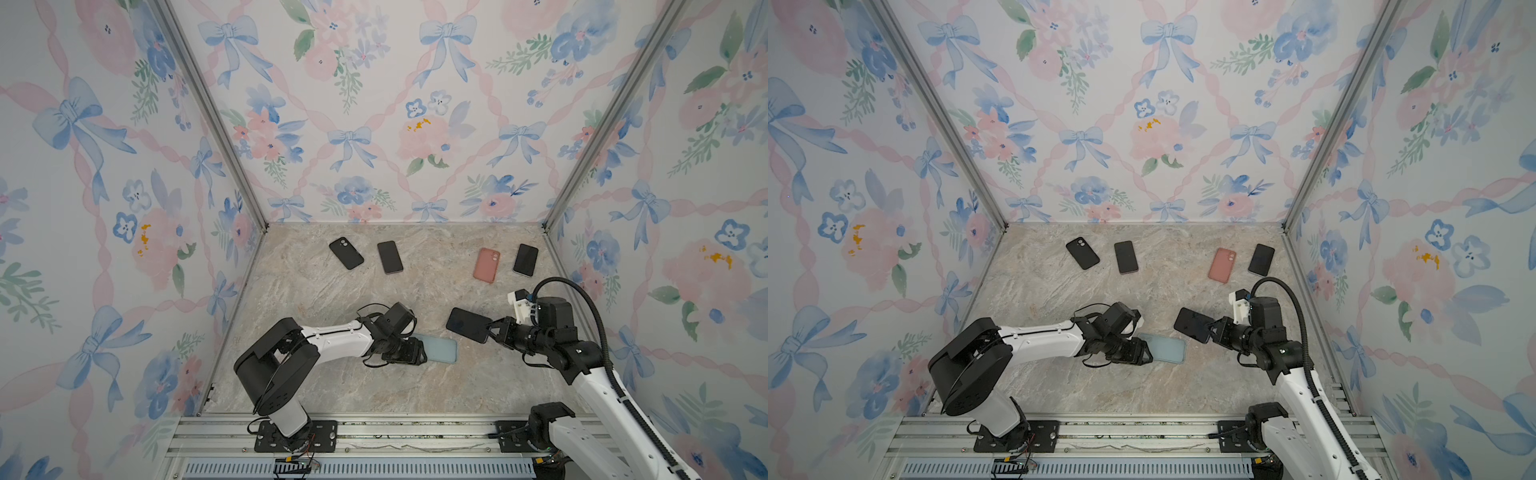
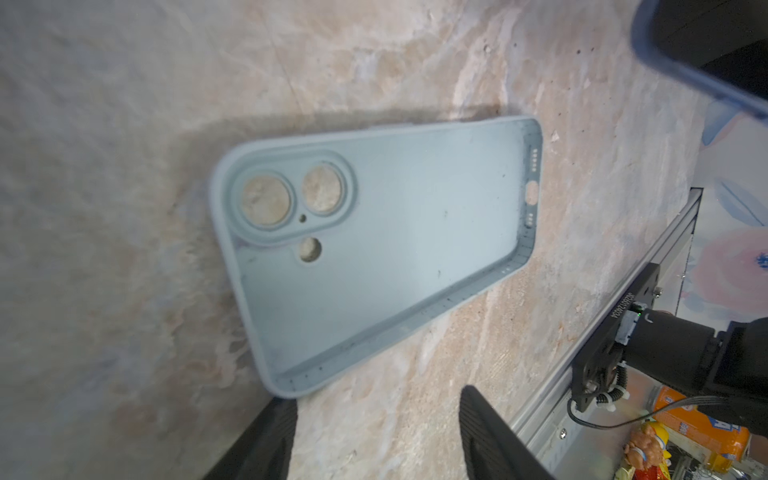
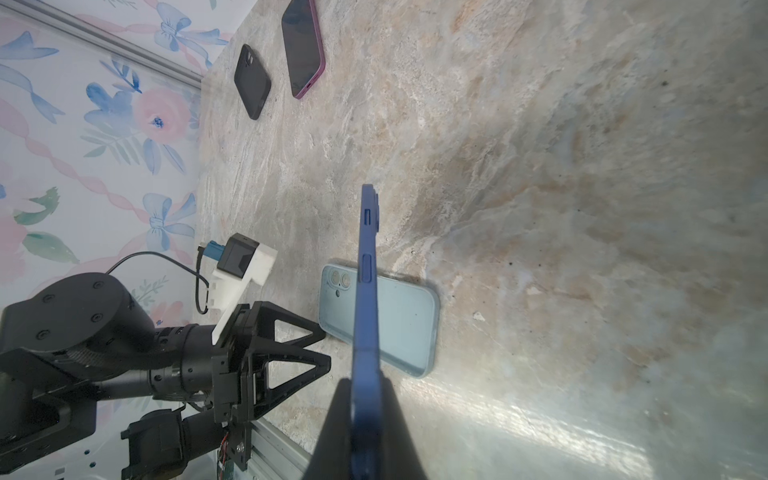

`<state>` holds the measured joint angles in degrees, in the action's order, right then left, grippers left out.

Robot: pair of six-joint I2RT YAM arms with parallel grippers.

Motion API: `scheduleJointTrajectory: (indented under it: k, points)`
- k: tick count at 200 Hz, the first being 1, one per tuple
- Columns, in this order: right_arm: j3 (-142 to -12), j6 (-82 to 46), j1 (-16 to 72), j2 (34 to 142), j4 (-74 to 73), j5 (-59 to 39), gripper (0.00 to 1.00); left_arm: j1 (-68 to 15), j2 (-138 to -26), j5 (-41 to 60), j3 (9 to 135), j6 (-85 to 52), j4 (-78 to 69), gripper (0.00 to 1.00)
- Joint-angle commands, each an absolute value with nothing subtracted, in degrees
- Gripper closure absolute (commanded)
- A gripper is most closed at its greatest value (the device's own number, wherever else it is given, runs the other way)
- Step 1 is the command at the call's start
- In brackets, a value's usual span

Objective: Put the phone into the phone case
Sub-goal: 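Grasp the pale blue case with the left gripper and raise it toward the phone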

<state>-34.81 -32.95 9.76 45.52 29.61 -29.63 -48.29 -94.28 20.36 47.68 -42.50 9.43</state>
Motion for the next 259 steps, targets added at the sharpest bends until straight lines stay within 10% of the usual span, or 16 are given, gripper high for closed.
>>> scheduleJointTrajectory:
  k: [1,60,259]
  points:
    - [-36.85,-31.87,10.28,45.68,27.65,-33.27,1.00,-46.94,-95.58,20.82,49.34,-41.80,8.95,0.37]
    - [-32.33,-38.36,10.15,50.68,19.35,-48.32,1.00,-41.21,-90.90,22.99,47.37,-42.82,6.52,0.36]
    - [-28.56,-38.59,14.68,67.05,9.42,-51.88,1.00,-35.16,-98.70,33.29,43.78,-47.86,-7.16,0.34]
